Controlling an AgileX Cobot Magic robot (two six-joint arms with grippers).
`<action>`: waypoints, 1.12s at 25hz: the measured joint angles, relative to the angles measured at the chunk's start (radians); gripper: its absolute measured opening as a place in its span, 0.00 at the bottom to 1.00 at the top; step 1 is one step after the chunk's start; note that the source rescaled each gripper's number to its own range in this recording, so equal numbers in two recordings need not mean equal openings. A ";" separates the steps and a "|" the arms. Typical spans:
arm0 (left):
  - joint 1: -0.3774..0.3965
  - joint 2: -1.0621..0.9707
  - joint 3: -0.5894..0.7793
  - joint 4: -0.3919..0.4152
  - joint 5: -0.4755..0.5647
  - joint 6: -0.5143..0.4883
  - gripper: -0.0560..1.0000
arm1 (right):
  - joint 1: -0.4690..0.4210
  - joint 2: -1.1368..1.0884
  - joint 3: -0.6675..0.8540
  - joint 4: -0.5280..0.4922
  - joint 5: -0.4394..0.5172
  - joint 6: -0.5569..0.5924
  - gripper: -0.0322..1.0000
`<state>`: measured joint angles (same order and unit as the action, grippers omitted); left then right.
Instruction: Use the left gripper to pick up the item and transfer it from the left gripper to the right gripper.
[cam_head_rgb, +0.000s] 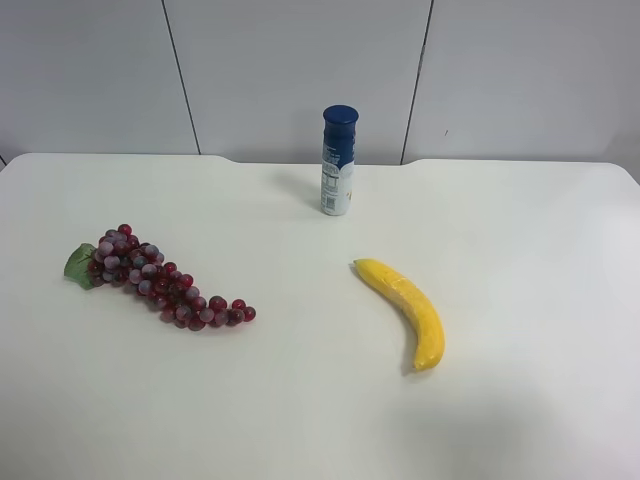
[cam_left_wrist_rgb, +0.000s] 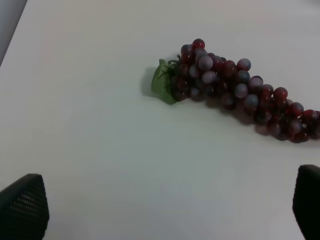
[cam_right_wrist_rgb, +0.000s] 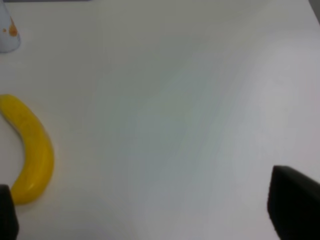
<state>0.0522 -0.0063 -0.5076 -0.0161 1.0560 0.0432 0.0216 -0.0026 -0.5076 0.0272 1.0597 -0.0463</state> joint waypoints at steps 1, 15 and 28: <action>0.000 0.000 0.000 0.000 0.000 0.000 1.00 | 0.000 0.000 0.000 0.000 0.000 0.000 1.00; 0.000 0.303 -0.174 -0.005 0.000 -0.032 1.00 | 0.000 0.000 0.000 0.000 0.000 0.000 1.00; -0.001 0.976 -0.380 -0.077 -0.026 -0.201 1.00 | 0.000 0.000 0.000 0.000 0.000 0.000 1.00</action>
<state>0.0510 0.9701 -0.8877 -0.0929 1.0298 -0.1582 0.0216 -0.0026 -0.5076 0.0272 1.0597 -0.0463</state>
